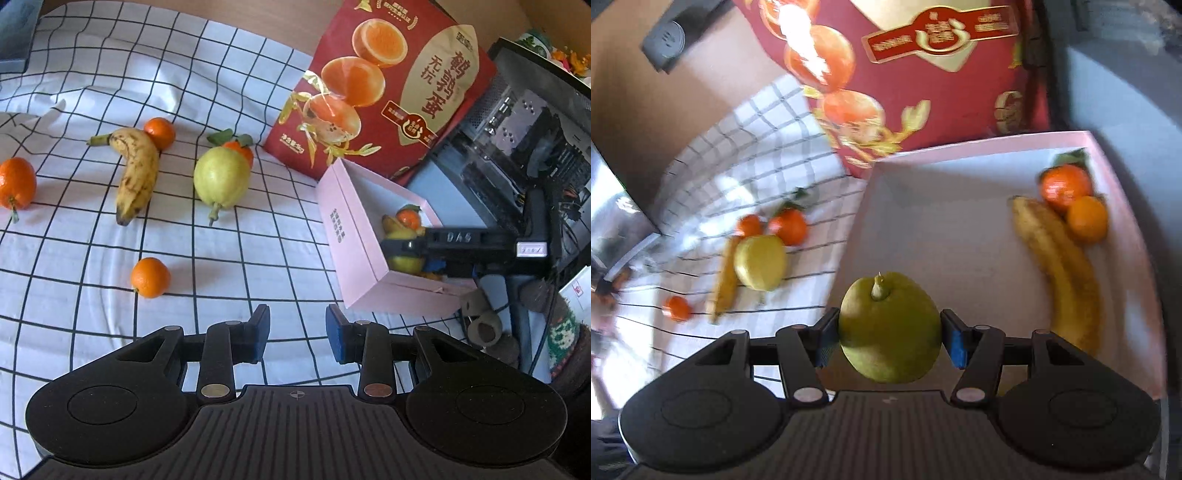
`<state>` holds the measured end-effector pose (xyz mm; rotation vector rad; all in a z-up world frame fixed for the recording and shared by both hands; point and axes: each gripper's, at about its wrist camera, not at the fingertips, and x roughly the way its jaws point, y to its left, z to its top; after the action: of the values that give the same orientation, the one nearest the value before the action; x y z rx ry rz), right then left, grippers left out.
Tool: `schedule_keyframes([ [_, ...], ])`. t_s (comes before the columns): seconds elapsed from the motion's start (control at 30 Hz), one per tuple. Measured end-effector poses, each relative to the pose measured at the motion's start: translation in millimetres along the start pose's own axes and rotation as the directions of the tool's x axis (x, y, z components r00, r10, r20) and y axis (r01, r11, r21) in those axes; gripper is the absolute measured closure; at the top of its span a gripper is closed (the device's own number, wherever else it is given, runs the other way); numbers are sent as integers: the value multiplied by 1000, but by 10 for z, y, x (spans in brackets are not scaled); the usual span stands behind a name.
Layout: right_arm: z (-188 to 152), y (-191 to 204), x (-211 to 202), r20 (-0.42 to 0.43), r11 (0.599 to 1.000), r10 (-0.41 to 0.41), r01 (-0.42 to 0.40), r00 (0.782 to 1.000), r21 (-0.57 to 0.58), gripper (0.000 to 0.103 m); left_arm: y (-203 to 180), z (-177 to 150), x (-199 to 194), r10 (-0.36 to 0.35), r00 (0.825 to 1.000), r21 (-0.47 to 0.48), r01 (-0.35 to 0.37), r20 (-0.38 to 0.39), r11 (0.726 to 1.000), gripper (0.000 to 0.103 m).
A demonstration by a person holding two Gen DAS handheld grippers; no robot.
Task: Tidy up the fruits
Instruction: 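Lower the green pear into the pink box and open the right tool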
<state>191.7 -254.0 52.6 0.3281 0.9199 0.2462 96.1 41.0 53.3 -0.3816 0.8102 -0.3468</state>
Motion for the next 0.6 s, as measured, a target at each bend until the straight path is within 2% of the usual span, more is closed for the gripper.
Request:
schedule_keyframes([
  [0.13, -29, -106, 85, -37, 997, 57, -55, 998, 61, 45, -1, 4, 24, -1, 1000, -2, 1, -7, 1000, 66],
  [0.3, -38, -71, 155, -41, 991, 120, -117, 992, 58, 45, -19, -4, 39, -4, 1000, 8, 4, -18, 1000, 66],
  [0.6, -57, -49, 168, -53, 990, 140, -139, 989, 12, 43, 14, -4, 57, 9, 1000, -5, -9, -26, 1000, 66],
])
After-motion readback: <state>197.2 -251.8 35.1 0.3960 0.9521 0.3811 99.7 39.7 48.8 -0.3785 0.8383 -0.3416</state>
